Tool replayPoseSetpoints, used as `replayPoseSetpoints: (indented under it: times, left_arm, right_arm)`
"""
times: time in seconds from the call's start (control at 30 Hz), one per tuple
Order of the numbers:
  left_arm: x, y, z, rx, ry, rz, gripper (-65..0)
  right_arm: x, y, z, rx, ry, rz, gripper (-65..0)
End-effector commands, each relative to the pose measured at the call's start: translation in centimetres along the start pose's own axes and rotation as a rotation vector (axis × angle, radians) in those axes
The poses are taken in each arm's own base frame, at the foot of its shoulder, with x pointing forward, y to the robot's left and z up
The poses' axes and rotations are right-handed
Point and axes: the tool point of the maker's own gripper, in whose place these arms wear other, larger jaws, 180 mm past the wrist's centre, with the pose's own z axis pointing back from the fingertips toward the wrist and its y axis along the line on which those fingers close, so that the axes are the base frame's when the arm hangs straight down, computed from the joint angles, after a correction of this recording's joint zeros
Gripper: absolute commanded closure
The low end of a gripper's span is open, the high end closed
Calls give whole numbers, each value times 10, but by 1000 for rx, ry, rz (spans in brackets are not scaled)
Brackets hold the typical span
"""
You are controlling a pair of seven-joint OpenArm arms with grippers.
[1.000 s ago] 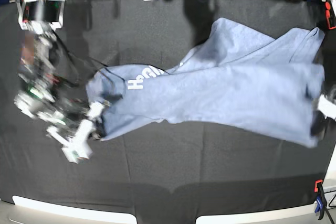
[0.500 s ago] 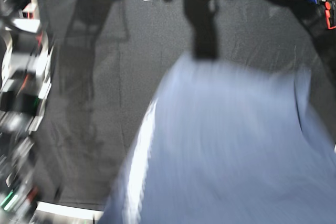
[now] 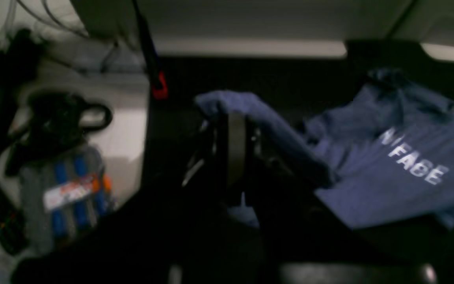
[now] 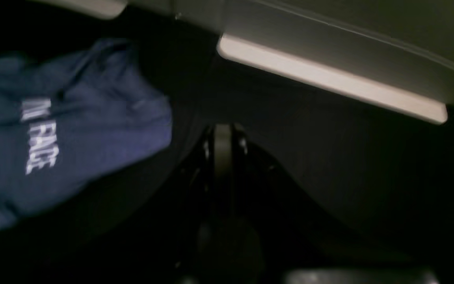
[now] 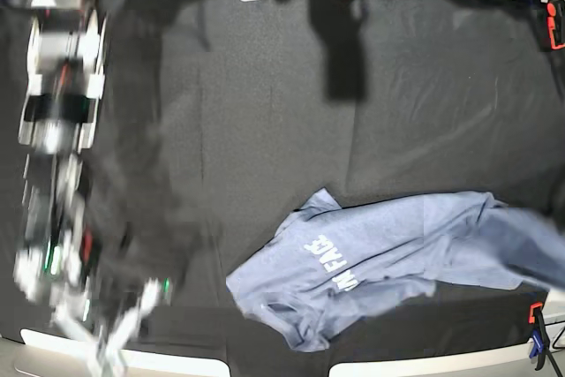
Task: Layout the t-shirt on the table in an organized manner, then fold the t-shirt properly
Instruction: 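Release the shirt and raise the right gripper away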
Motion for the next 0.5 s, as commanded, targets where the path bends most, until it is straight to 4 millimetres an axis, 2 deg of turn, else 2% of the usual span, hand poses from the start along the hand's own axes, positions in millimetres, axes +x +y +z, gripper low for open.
replayPoseSetpoints:
  times: [0.0, 0.1, 0.23, 0.37, 0.47]
  left_arm:
    - [16, 8, 10, 17, -51, -10, 0]
    - [-21, 13, 19, 16, -4, 46, 0]
    - [-69, -1, 29, -52, 28, 131, 0]
    - [-123, -23, 34, -97, 85, 198, 0]
    - [-157, -41, 41, -134, 126, 282, 0]
  right_arm:
    - [18, -9, 13, -28, -75, 9, 0]
    - [-12, -7, 30, -44, -59, -21, 0]
    - [-56, -9, 54, -53, -19, -77, 0]
    - [-104, 14, 70, 33, 71, -103, 0]
    - [-130, 31, 75, 76, 124, -111, 0]
